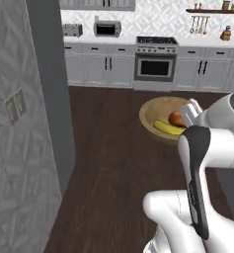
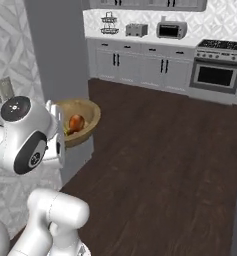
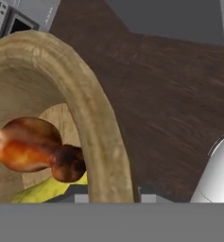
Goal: Pick the chicken drumstick and cucumber from their plates and place them in the bowl. Then put the bowl in the fridge.
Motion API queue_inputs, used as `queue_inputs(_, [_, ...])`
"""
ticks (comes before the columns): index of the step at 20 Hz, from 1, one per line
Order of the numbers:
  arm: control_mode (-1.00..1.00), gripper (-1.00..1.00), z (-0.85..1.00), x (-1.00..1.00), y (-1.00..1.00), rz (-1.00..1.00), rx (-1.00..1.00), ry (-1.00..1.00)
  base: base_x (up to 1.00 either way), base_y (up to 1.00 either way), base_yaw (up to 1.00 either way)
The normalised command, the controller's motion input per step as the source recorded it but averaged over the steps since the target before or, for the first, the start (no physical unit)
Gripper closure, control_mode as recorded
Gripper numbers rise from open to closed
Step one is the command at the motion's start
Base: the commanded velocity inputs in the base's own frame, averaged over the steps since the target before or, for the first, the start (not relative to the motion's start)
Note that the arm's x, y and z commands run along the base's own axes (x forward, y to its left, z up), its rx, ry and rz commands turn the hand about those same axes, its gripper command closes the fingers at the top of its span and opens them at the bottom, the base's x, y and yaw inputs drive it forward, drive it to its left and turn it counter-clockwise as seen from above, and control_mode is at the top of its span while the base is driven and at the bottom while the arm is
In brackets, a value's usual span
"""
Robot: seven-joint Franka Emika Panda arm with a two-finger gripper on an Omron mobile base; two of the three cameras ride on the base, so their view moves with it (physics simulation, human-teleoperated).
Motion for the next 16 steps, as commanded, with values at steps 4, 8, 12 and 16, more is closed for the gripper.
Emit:
queue_inputs(4, [1.0, 1.0, 0.0, 0.0, 0.0, 0.0, 0.0, 0.0, 1.0, 0.0, -0.56])
queue_inputs(8, [1.0, 1.0, 0.0, 0.0, 0.0, 0.0, 0.0, 0.0, 1.0, 0.08, -0.37])
queue_inputs(12, [1.0, 1.0, 0.0, 0.0, 0.0, 0.0, 0.0, 0.0, 1.0, 0.18, -0.18])
queue_inputs(16, [1.0, 1.0, 0.0, 0.0, 0.0, 0.0, 0.0, 0.0, 1.0, 0.07, -0.02])
